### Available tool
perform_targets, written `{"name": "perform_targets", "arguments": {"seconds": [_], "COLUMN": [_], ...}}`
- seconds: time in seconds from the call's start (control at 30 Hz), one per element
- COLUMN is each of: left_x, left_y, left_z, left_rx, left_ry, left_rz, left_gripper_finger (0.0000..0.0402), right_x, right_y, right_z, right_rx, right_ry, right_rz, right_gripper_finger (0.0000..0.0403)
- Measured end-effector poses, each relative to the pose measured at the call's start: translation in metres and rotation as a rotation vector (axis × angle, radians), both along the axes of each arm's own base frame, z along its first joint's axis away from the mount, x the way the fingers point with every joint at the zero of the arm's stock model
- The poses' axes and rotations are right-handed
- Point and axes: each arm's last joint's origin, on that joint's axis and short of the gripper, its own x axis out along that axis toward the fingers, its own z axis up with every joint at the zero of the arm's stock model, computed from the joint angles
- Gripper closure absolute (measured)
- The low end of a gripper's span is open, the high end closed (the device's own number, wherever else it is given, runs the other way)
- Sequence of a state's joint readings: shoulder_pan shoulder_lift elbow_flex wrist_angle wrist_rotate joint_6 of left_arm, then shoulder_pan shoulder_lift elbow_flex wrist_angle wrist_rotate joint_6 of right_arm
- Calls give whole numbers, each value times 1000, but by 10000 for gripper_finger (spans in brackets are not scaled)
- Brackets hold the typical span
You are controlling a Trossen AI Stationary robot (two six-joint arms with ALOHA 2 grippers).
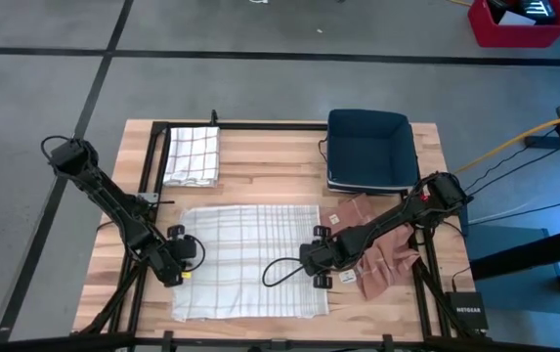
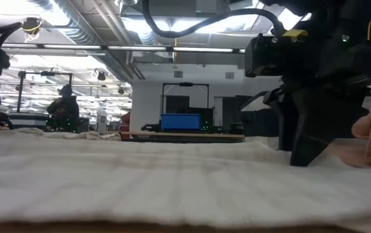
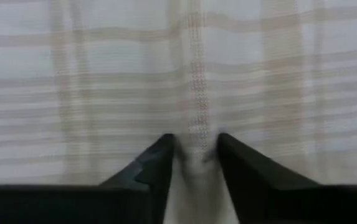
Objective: Fold towel
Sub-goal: Fold the white towel on the table
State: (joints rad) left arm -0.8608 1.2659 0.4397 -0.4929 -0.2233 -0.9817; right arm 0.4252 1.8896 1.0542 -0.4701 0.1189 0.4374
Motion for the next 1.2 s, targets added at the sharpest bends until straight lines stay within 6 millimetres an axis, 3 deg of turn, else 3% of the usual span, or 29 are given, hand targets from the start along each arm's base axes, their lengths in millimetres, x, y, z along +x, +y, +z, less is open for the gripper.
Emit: {"name": "perform_targets", "arguments": {"seconds": [0.17,0.23,0.37,0.5,0.93,1.2], "left_x": [0,0,1,6,19,14], "left_y": [0,0,-2,-7,-24,-38], "left_z": [0,0,7,31,147,184], "left_rx": [2,3,13,71,172,54], "left_ry": [9,9,20,17,-78,-179], "left_rz": [-22,-19,-22,-23,-39,-15], "left_gripper_finger": [381,391,395,397,398,399], "right_x": [-1,-1,-2,-8,-25,-39], "right_y": [-1,-1,1,2,2,30], "right_z": [0,0,3,19,128,166], "right_rx": [-32,-42,-50,-72,-77,-49], "right_ry": [-5,-7,-17,-56,-149,-188], "right_rz": [-6,1,19,23,23,23], "right_gripper_finger": [358,388,384,395,398,400]}}
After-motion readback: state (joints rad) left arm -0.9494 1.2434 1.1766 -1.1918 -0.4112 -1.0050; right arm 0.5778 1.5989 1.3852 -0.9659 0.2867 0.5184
